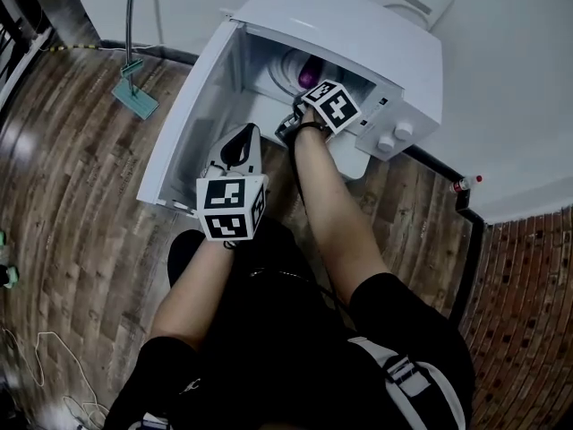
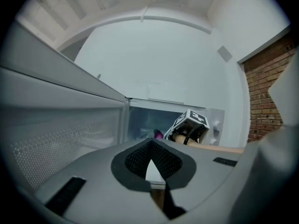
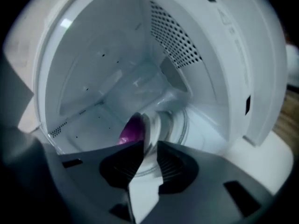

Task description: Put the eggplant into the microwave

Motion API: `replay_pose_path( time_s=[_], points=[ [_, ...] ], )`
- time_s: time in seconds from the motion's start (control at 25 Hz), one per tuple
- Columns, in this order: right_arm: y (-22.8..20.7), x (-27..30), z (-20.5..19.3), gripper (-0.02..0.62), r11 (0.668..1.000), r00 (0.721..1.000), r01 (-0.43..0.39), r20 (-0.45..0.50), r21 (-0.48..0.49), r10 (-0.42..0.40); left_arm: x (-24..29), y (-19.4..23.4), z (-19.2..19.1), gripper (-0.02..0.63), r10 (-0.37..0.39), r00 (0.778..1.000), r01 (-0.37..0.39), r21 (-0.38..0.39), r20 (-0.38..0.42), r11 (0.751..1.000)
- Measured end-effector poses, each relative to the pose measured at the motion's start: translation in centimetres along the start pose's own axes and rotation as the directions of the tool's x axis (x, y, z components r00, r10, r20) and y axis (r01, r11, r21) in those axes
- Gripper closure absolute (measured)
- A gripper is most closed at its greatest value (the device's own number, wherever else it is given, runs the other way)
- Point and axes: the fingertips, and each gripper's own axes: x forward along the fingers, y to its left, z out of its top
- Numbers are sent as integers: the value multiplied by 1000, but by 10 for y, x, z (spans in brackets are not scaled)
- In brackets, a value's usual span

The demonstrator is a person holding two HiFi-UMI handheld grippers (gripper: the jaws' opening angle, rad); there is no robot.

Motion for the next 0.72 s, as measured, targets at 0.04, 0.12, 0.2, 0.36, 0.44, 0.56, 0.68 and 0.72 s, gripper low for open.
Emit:
replay_pose_path(
  time_s=[0.04,0.12,0.2,0.36,0.44,0.56,0.68,0.72],
  points=[
    [-1,-2,0,505,997,999,30,20,-67,-28,-1,0,-1,614,3,1000,-3,2,2,1000],
    [-2,-6,1,481,982,996,71,59,-175,-61,-3,1,-3,614,11,1000,-11,-3,3,1000],
    [-1,-10,1,452,969,994,76,97,-234,-55,-6,1,-7,614,18,1000,-18,-11,-1,1000],
    [3,-26,3,488,968,989,3,146,-249,35,-10,3,-15,614,23,1000,-23,-10,-8,1000],
    [7,-44,-1,581,960,981,-81,151,-270,125,-9,3,-19,614,19,1000,-19,-8,-17,1000],
    [9,-77,-14,583,923,954,-205,145,-327,264,1,3,-21,615,1,1000,-1,-12,-31,1000],
    [9,-116,-30,583,853,922,-285,118,-437,368,10,-1,-20,614,-29,999,28,-16,-36,999],
    [12,-129,-31,583,820,909,-296,119,-489,399,13,-3,-18,614,-37,999,36,-5,-35,999]
  ],
)
